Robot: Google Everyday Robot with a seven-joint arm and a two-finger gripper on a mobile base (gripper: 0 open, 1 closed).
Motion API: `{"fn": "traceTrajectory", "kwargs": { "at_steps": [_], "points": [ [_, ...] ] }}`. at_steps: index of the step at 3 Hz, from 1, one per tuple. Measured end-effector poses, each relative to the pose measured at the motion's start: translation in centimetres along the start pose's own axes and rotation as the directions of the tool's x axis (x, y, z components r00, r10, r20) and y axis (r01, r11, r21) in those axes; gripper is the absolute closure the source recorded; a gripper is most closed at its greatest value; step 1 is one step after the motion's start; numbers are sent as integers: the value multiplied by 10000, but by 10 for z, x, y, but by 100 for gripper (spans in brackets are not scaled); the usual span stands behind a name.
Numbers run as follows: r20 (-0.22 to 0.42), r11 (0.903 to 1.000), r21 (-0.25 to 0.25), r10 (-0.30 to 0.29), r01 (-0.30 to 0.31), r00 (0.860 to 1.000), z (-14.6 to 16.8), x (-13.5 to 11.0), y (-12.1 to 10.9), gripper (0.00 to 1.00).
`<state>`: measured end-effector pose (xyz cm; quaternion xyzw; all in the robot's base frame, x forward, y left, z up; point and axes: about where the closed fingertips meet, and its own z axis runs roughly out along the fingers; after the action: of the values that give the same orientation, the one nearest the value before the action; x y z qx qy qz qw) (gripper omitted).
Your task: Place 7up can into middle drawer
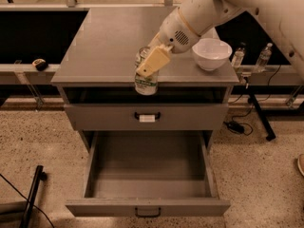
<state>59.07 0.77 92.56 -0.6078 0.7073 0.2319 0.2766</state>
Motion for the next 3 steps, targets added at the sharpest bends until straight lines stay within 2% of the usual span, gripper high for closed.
{"fn": "traceTrajectory", "kwargs": {
  "at_steps": [1,2,3],
  "points": [
    [-283,9988,363,-317,327,9991,23,29,0,100],
    [-220,9987,156,-474,477,9986,85,87,12,100],
    [-157,9960,-639,-637,625,9978,134,145,36,100]
  ]
}}
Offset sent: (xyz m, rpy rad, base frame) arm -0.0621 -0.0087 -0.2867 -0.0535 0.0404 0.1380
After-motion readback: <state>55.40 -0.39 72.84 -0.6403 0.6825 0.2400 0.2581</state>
